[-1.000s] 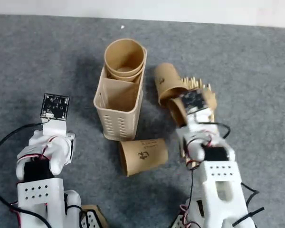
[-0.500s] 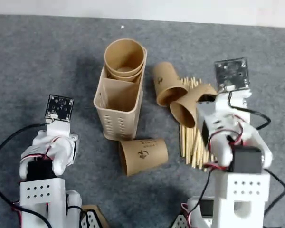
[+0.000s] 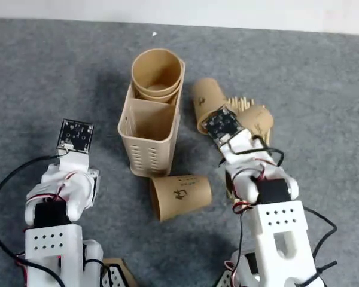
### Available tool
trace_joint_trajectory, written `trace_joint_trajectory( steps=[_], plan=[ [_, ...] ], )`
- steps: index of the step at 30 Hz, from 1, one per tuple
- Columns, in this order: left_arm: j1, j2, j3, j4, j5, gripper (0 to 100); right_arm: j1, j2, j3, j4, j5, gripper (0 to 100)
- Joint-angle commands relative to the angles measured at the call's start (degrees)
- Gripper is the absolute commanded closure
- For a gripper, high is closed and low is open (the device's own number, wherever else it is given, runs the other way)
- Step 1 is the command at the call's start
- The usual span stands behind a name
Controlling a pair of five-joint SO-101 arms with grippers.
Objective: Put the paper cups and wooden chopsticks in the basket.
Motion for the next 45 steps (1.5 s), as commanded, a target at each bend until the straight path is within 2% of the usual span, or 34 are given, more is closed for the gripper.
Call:
trace_joint_trajectory(
  steps=[1, 9, 20, 23, 26, 27, 28, 31, 38, 42, 45],
  plan=[
    [0.6, 0.1, -0.2, -1.0, -0.4, 84, 2.2, 0.1, 0.2, -5.7, 3.2, 69.3],
    [0.6, 0.1, -0.2, -1.0, -0.4, 84, 6.1, 6.8, 3.4, -17.5, 8.7, 69.3],
    [0.6, 0.1, -0.2, -1.0, -0.4, 84, 6.6, 20.2, 2.9, -31.6, 8.4, 70.0],
    [0.6, 0.1, -0.2, -1.0, -0.4, 84, 6.8, 21.8, 2.9, -33.1, 8.4, 79.7],
    [0.6, 0.1, -0.2, -1.0, -0.4, 84, 6.9, 22.1, 2.9, -33.0, 8.5, 99.8],
    [0.6, 0.1, -0.2, -1.0, -0.4, 84, 7.1, 22.2, 2.9, -32.8, 8.5, 99.5],
    [0.6, 0.1, -0.2, -1.0, -0.4, 84, 7.7, 22.2, 2.9, -31.9, 8.5, 97.2],
    [0.6, 0.1, -0.2, -1.0, -0.4, 84, 8.8, 21.8, -1.7, -23.5, 8.2, 99.3],
    [0.7, 0.1, -0.2, -1.0, -0.5, 84, 12.4, 15.7, -28.1, 8.7, 1.1, 99.1],
    [0.7, 0.1, -0.2, -1.0, -0.5, 84, 9.0, 15.0, -49.8, 23.6, -5.1, 99.1],
    [0.7, 0.1, -0.2, -1.0, -0.5, 84, 2.6, 15.0, -65.4, 29.6, -10.8, 99.1]
  ],
)
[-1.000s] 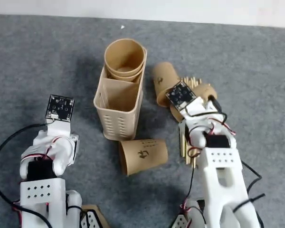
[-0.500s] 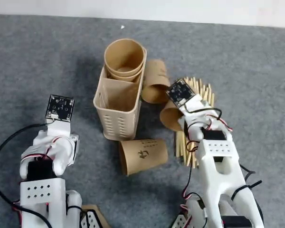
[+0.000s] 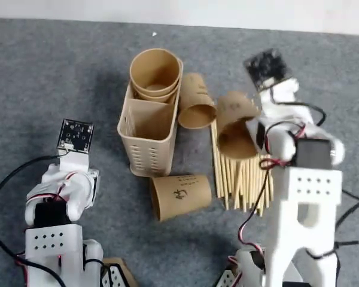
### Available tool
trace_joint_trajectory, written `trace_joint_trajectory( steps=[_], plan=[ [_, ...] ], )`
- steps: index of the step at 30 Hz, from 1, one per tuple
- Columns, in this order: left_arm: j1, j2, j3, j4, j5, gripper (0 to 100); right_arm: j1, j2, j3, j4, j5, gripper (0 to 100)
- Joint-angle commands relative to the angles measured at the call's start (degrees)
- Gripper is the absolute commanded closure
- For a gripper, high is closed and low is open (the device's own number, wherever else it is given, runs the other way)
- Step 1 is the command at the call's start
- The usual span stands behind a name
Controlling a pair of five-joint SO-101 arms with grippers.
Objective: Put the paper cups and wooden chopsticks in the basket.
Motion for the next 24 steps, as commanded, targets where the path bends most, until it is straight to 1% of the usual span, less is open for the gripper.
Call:
trace_joint_trajectory(
  steps=[1, 3, 5, 6, 9, 12, 14, 24],
  plan=[
    [0.7, 0.1, -0.2, -0.9, -0.5, 84, -8.3, -2.0, -22.1, 6.6, -6.9, 99.1],
    [0.7, 0.1, -0.2, -0.9, -0.5, 84, -14.3, -1.8, -28.8, 6.2, -10.6, 99.1],
    [0.7, 0.1, -0.2, -0.9, -0.5, 84, -18.3, 0.0, -29.3, 3.6, -13.4, 99.1],
    [0.7, 0.1, -0.2, -0.9, -0.5, 84, -19.1, 1.5, -29.3, 2.6, -14.0, 99.1],
    [0.7, 0.1, -0.2, -0.9, -0.5, 84, -19.6, 7.9, -27.1, 0.1, -14.3, 99.1],
    [0.7, 0.1, -0.2, -0.9, -0.5, 84, -19.6, 13.2, -26.5, 0.0, -14.6, 99.1],
    [0.7, 0.0, -0.2, -0.9, -0.5, 84, -19.6, 16.3, -26.5, 0.0, -16.5, 99.1],
    [0.7, -0.1, -0.2, -0.9, -0.5, 84, -21.6, 24.0, -26.7, -1.4, -17.6, 99.2]
  ],
)
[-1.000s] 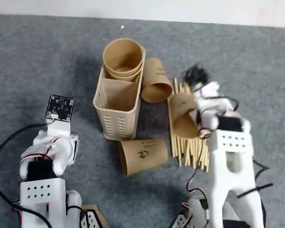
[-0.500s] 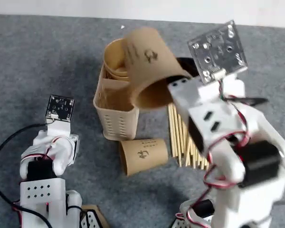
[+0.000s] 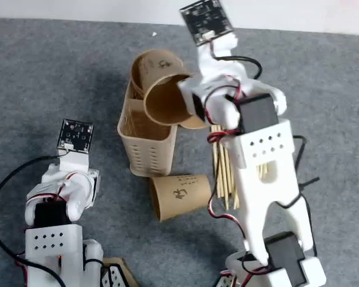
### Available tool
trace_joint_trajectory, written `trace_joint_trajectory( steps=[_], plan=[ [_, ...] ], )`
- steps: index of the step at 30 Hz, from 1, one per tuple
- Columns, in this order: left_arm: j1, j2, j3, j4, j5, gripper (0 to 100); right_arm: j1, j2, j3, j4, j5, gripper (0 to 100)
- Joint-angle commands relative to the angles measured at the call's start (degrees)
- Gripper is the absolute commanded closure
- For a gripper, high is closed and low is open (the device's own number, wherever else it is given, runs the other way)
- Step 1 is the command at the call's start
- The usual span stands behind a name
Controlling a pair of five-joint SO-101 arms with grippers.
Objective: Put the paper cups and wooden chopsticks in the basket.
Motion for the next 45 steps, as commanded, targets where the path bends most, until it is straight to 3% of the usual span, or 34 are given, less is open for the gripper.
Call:
trace_joint_trajectory(
  steps=[1, 4, 9, 11, 19, 28, 37, 45],
  plan=[
    [0.7, -0.1, -0.2, -0.9, -0.5, 84, -0.8, 0.2, -0.6, -1.1, -0.4, 98.9],
    [0.7, -0.1, -0.2, -0.9, -0.5, 84, -1.1, 0.2, -0.6, -2.9, -0.4, 96.1],
    [0.7, -0.1, -0.2, -0.9, -0.5, 84, -1.2, 0.7, -5.3, -3.3, -0.4, 72.2],
    [0.7, -0.1, -0.2, -0.9, -0.5, 84, -1.2, 0.7, -6.8, -3.6, -0.4, 67.0],
    [0.7, -0.1, -0.1, -0.9, -0.5, 84, -7.3, 1.6, -8.7, -11.8, -0.2, 67.1],
    [0.7, 0.0, -0.1, -0.9, -0.5, 84, -9.8, 16.0, -13.4, -13.1, 0.0, 67.1],
    [0.7, 0.0, -0.1, -0.9, -0.5, 84, -7.5, 18.8, -16.0, -3.0, -0.1, 67.1],
    [0.7, 0.0, -0.1, -0.9, -0.5, 84, -4.2, 21.1, -6.9, 0.3, -0.3, 67.1]
  ],
)
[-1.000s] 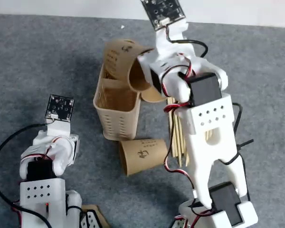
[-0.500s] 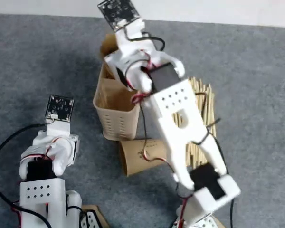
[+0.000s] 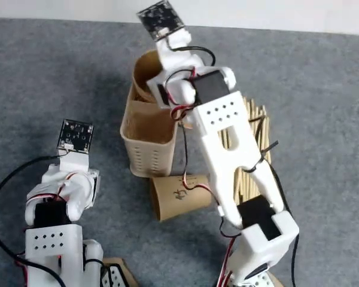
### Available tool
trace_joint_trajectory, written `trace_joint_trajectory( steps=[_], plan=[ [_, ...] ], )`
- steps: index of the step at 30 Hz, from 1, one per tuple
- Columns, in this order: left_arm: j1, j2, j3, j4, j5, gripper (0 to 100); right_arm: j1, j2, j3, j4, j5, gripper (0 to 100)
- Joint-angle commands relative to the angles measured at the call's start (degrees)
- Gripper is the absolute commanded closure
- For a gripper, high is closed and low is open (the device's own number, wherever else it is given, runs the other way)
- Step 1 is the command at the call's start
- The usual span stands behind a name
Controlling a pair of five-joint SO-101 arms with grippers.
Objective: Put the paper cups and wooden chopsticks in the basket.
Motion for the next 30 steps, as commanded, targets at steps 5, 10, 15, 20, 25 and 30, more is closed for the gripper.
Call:
trace_joint_trajectory(
  steps=[5, 10, 15, 20, 25, 30],
  plan=[
    [0.8, 0.0, -0.2, -0.9, -0.5, 84, 0.7, -2.3, -2.6, 1.2, -0.1, 67.1],
    [3.1, 0.0, 0.5, -1.1, -0.5, 84, 0.7, -5.2, -13.8, 4.1, -0.1, 67.1],
    [2.8, 0.0, 0.9, -2.3, -0.4, 84, 0.7, -8.4, -24.4, 13.2, -0.2, 67.1],
    [0.0, -0.2, 0.5, -2.5, 0.5, 84, 1.4, -11.6, -20.6, 25.5, -5.1, 67.1],
    [-0.6, 0.0, 0.0, -2.5, 1.5, 84, -2.2, -20.7, 1.8, 25.5, -1.2, 67.1],
    [-3.6, 0.0, -0.8, -2.4, 1.5, 84, -11.2, -33.4, 26.7, 24.4, -1.0, 67.1]
  ],
)
